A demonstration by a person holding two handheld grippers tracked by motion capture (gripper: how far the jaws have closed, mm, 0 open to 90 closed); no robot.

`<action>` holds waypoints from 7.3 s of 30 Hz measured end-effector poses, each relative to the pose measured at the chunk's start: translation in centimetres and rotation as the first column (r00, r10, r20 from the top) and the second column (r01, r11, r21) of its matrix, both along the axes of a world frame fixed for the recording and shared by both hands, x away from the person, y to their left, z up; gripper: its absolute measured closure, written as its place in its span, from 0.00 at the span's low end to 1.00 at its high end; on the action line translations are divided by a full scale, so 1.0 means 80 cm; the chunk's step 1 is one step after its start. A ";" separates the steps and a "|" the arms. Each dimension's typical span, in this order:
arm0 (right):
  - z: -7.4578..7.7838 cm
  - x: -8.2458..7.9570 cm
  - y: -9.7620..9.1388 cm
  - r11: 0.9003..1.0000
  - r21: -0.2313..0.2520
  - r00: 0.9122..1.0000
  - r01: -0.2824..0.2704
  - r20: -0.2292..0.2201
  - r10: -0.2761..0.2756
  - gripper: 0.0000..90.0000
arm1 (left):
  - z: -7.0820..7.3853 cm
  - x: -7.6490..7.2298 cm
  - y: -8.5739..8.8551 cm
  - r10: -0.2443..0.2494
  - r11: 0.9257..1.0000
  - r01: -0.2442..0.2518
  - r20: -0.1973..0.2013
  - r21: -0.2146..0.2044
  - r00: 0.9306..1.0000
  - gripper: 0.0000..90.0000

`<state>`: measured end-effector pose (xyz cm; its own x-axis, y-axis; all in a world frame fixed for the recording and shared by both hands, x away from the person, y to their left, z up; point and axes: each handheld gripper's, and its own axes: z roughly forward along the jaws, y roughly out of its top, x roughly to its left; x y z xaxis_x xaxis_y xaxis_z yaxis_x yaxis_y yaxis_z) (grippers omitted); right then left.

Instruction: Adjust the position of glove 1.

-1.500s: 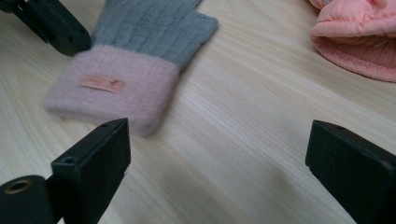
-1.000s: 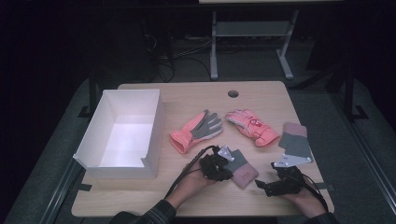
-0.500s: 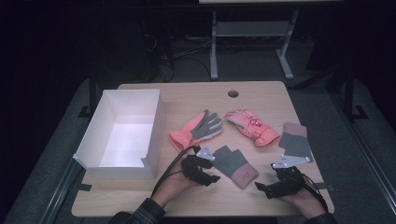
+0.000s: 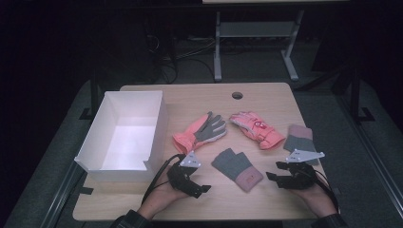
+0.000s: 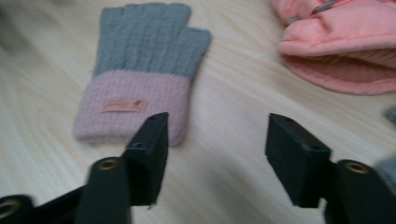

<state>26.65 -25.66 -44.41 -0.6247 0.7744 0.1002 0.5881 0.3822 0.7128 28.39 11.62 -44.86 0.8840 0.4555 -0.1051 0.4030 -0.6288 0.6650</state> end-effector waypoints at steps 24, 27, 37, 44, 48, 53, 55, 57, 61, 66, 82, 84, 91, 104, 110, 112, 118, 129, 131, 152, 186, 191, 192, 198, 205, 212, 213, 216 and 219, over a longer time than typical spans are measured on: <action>0.005 0.066 -0.094 0.971 -0.086 0.974 0.222 0.072 -0.217 1.00 | -0.001 0.005 -0.004 0.002 1.000 -0.002 0.022 -0.002 1.000 0.15; 0.000 0.069 -0.101 0.967 -0.097 0.972 0.235 0.052 -0.231 1.00 | -0.001 0.005 -0.005 0.002 1.000 -0.002 0.020 -0.004 1.000 0.15; -0.020 0.071 -0.100 0.966 -0.164 0.979 0.200 -0.018 -0.205 1.00 | -0.002 0.004 -0.004 -0.008 1.000 0.008 0.020 0.012 1.000 0.16; -0.019 0.056 -0.091 0.972 -0.171 0.985 0.161 -0.029 -0.168 1.00 | -0.003 0.003 -0.005 0.003 1.000 -0.003 0.017 0.007 1.000 0.16; -0.018 0.043 -0.083 0.976 -0.175 0.989 0.131 -0.040 -0.140 1.00 | -0.002 0.004 -0.004 -0.008 1.000 0.008 0.018 0.023 1.000 0.16; -0.015 0.031 -0.068 0.977 -0.193 0.993 0.095 -0.053 -0.107 1.00 | -0.001 0.004 -0.004 -0.006 1.000 0.005 0.015 0.019 1.000 0.16; -0.015 0.023 -0.056 0.978 -0.198 0.996 0.060 -0.059 -0.073 1.00 | -0.001 0.004 -0.003 -0.005 1.000 0.005 0.016 0.015 1.000 0.16; -0.014 0.017 -0.050 0.979 -0.197 0.996 0.046 -0.062 -0.059 1.00 | -0.001 0.004 -0.003 -0.006 1.000 0.006 0.017 0.015 1.000 0.16; -0.014 0.005 -0.039 0.980 -0.197 0.998 0.006 -0.066 -0.019 1.00 | -0.002 0.004 -0.004 -0.007 1.000 0.007 0.015 0.017 1.000 0.16; -0.013 -0.013 -0.026 0.980 -0.193 0.997 -0.039 -0.076 0.024 1.00 | -0.002 0.004 -0.005 -0.011 1.000 0.011 0.014 0.018 1.000 0.16; 0.000 0.020 -0.040 0.989 -0.149 1.000 0.002 -0.021 -0.006 1.00 | -0.003 0.004 -0.008 -0.019 1.000 0.018 0.009 0.018 1.000 0.16; -0.005 0.018 -0.038 0.990 -0.142 0.999 -0.011 -0.039 0.005 1.00 | -0.003 0.005 -0.007 -0.017 1.000 0.017 0.007 0.019 1.000 0.16; -0.014 0.030 -0.022 0.988 -0.144 0.997 -0.048 -0.067 0.039 1.00 | -0.003 0.004 -0.010 -0.025 0.999 0.025 0.008 0.026 1.000 0.16; -0.014 0.061 0.003 0.985 -0.163 0.998 -0.055 -0.053 0.047 1.00 | -0.004 0.003 -0.010 -0.019 1.000 0.019 0.003 0.016 1.000 0.16; -0.015 0.076 0.015 0.984 -0.167 0.998 -0.053 -0.042 0.047 1.00 | -0.005 0.004 -0.011 -0.026 0.999 0.025 0.008 0.019 1.000 0.16; -0.016 0.084 0.018 0.986 -0.157 0.998 -0.046 -0.043 0.040 1.00 | -0.005 0.003 -0.011 -0.022 1.000 0.022 0.004 0.018 1.000 0.16; 0.003 0.081 -0.011 0.991 -0.130 1.000 0.012 0.025 -0.009 1.00 | -0.005 0.003 -0.010 -0.017 1.000 0.017 0.000 0.014 1.000 0.16; -0.003 0.102 -0.074 0.980 -0.130 0.988 0.153 0.026 -0.151 1.00 | -0.006 0.002 -0.013 -0.027 0.999 0.027 0.000 0.023 1.000 0.16; -0.009 0.102 -0.072 0.978 -0.153 0.990 0.143 0.009 -0.144 1.00 | -0.006 0.003 -0.012 -0.028 0.999 0.028 -0.001 0.023 1.000 0.16; -0.005 0.011 -0.081 0.970 -0.212 0.990 0.116 -0.049 -0.129 1.00 | -0.005 0.003 -0.013 -0.029 0.999 0.029 -0.004 0.019 1.000 0.16; 0.001 -0.022 -0.063 0.989 -0.125 0.997 -0.083 -0.019 0.081 0.81 | -0.008 0.003 -0.018 -0.036 0.999 0.037 -0.013 0.029 0.999 0.16; -0.008 -0.005 -0.058 0.986 -0.114 0.992 -0.123 -0.037 0.119 0.77 | -0.008 0.003 -0.017 -0.042 0.998 0.043 -0.013 0.037 0.999 0.16; -0.011 -0.002 -0.057 0.985 -0.120 0.991 -0.127 -0.045 0.123 0.76 | -0.008 0.003 -0.017 -0.044 0.998 0.044 -0.011 0.038 0.999 0.16; -0.021 0.005 -0.057 0.984 -0.107 0.988 -0.144 -0.066 0.138 0.91 | -0.008 0.003 -0.017 -0.048 0.998 0.049 -0.013 0.044 0.999 0.16; -0.018 0.002 -0.058 0.987 -0.099 0.992 -0.124 -0.047 0.119 0.96 | -0.007 0.003 -0.016 -0.048 0.998 0.048 -0.011 0.047 0.999 0.16; 0.007 -0.002 -0.070 0.999 -0.023 0.999 -0.044 0.009 0.044 0.97 | -0.007 0.004 -0.016 -0.044 0.998 0.045 -0.010 0.044 0.999 0.16; 0.007 -0.002 -0.070 0.999 -0.023 0.999 -0.044 0.009 0.044 0.97 | -0.007 0.004 -0.016 -0.044 0.998 0.045 -0.010 0.044 0.999 0.16; 0.016 -0.002 -0.067 1.000 0.011 1.000 -0.021 0.023 0.021 0.97 | -0.008 0.004 -0.017 -0.040 0.998 0.040 -0.005 0.039 0.999 0.16; 0.024 -0.002 -0.058 0.999 0.025 0.999 -0.021 0.039 0.020 0.97 | -0.008 0.004 -0.017 -0.040 0.998 0.040 -0.006 0.040 0.999 0.16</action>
<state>26.49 -30.28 -42.52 -0.6442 0.7589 0.0954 0.5523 0.3752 0.7445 28.73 10.28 -45.48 0.9012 0.4236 -0.0920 0.3802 -0.6704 0.6373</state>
